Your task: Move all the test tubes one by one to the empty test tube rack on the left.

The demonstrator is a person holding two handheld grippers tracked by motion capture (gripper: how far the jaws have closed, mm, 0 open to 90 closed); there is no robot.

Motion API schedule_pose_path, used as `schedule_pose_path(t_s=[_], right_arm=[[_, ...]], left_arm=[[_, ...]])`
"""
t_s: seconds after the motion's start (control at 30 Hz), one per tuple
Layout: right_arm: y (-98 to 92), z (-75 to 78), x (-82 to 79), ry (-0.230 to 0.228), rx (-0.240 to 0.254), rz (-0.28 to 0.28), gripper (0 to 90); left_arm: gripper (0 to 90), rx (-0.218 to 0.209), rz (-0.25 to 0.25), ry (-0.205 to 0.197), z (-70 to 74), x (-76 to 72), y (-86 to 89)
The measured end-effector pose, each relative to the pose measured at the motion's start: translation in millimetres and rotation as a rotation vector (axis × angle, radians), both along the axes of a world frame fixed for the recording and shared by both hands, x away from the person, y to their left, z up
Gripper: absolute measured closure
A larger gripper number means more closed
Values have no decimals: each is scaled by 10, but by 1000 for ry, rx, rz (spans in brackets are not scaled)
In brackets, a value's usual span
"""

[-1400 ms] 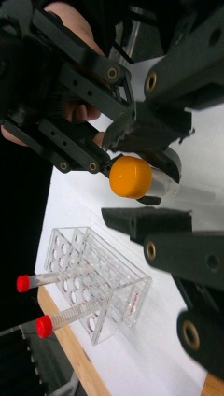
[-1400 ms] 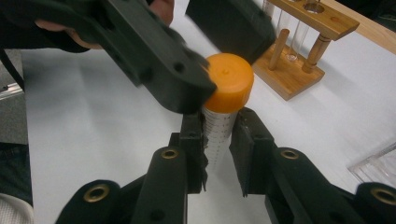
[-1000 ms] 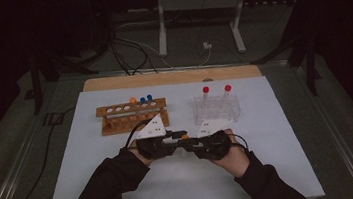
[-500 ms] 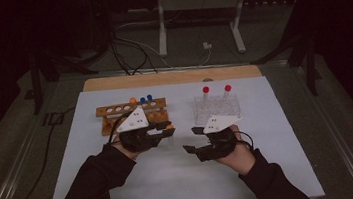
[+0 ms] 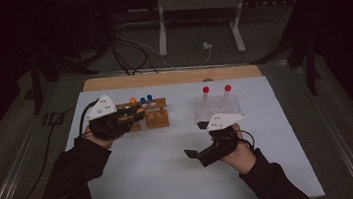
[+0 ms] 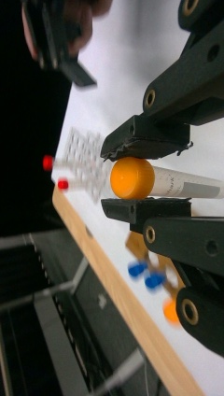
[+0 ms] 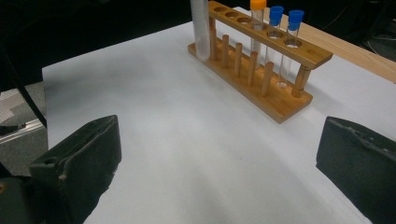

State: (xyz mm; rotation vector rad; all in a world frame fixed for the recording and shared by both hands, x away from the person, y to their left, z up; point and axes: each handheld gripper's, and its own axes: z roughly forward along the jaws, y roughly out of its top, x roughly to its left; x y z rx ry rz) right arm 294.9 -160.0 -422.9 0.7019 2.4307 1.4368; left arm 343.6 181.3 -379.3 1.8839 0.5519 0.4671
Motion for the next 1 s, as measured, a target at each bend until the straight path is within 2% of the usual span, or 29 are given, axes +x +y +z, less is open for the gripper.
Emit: schedule_pose_path(t_s=[0.27,0.47,0.57,0.83,1.0], right_arm=[[-28,16,13,0,8,-6,0],[-40,11,22,-2,11,-5,0],[-45,9,25,0,11,-5,0],[-63,-2,38,8,11,-6,0],[-72,-8,42,8,9,-3,0]], left_arm=[[718,8,114,-20,73,200,219],[718,-26,200,-38,54,364,319],[718,-44,218,-33,37,452,341],[718,-21,276,-48,-44,653,294],[718,-30,293,-28,-168,732,272]])
